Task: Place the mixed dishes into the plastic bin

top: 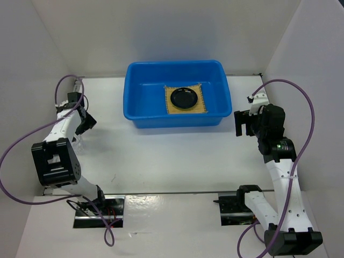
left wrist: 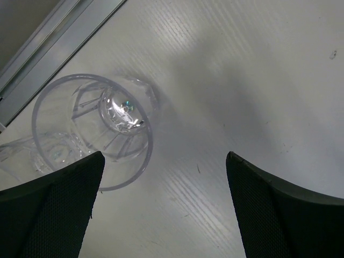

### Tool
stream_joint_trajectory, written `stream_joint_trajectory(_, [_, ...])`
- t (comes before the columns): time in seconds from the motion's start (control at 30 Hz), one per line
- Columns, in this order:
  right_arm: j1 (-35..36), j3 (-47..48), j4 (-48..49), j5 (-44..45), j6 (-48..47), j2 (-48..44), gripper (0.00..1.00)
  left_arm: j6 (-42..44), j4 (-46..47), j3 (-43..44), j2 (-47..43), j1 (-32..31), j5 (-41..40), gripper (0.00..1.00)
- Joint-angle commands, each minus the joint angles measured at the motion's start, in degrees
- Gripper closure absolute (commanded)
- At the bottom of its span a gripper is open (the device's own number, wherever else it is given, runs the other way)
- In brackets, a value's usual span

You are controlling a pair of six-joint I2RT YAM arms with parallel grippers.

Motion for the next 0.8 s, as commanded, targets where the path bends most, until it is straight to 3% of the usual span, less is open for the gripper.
stream_joint_trajectory(0.0, [-0.28, -0.39, 2.62, -0.28, 0.05, -0.29, 0.01, 0.55, 3.99, -0.25, 1.03, 1.02, 2.58, 0.00])
stream_joint_trajectory(0.2, [-0.28, -0.39, 2.62, -0.28, 0.05, 0.24, 0.01, 0.55, 4.53, -0.25, 5.07, 3.83, 6.88, 0.00])
stream_joint_trajectory(0.27, [-0.28, -0.39, 2.62, -0.28, 0.05, 0.24, 0.01, 0.55, 5.05, -0.25, 5.86, 4.98, 8.99, 0.04])
stream_joint_trajectory(0.33, [-0.28, -0.39, 2.62, -0.28, 0.05, -0.29, 0.01, 0.55, 5.05, -0.25, 5.87, 5.77, 9.52, 0.17])
stream_joint_trajectory(0.4, [-0.28, -0.39, 2.62, -0.28, 0.05, -0.29, 0.01, 0.55, 5.05, 0.27, 5.87, 5.77, 9.00, 0.46])
stream_joint_trajectory(0.43, [-0.28, -0.39, 2.62, -0.28, 0.05, -0.29, 0.01, 0.55, 5.05, 1.32, 5.87, 5.77, 7.78, 0.91])
stream_joint_trajectory(0.47, [-0.80, -0.39, 2.62, -0.28, 0.05, -0.29, 0.01, 1.34, 4.53, 2.20, 6.48, 5.77, 7.77, 1.00])
stream_joint_trajectory(0.57, [-0.80, -0.39, 2.62, -0.28, 0.05, -0.29, 0.01, 1.34, 2.34, 7.03, 7.19, 5.77, 7.15, 1.00])
stream_joint_trajectory(0.77, [-1.33, -0.39, 2.62, -0.81, -0.48, -0.29, 0.01, 1.34, 2.67, 14.85, -2.02, -0.46, 6.79, 1.00])
